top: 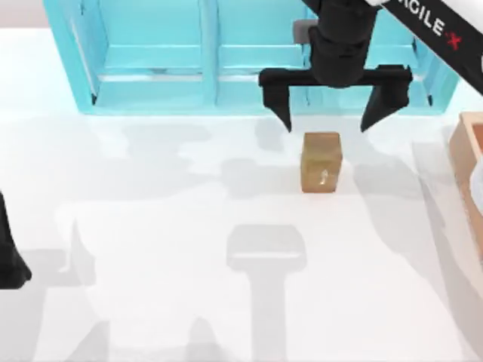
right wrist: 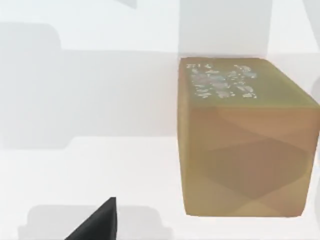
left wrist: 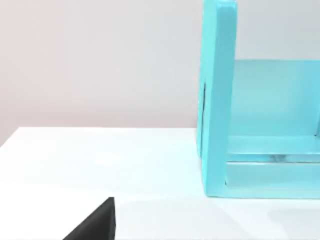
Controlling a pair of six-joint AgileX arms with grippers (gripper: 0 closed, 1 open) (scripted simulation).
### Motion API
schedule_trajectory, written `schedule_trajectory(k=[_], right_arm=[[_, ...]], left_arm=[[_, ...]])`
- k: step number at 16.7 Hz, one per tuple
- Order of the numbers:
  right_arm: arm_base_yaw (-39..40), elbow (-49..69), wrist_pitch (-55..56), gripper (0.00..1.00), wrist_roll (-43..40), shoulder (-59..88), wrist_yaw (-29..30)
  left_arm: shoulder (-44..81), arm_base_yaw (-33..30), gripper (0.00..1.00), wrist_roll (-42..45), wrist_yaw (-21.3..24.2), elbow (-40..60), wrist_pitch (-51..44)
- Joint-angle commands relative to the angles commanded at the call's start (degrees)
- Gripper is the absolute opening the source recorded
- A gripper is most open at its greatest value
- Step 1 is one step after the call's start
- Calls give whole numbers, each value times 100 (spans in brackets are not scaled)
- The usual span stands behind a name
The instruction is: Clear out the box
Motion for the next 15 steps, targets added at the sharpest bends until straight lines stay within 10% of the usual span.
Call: schedule_trajectory(k=[8,15], right_arm=[[-383,-373,76,100,-393,-328,-7],[-2972,-2745,669,100,-2946,-1968,-35]], left_arm=[[0,0,100,0,0,0,0],[0,0,100,0,0,0,0]])
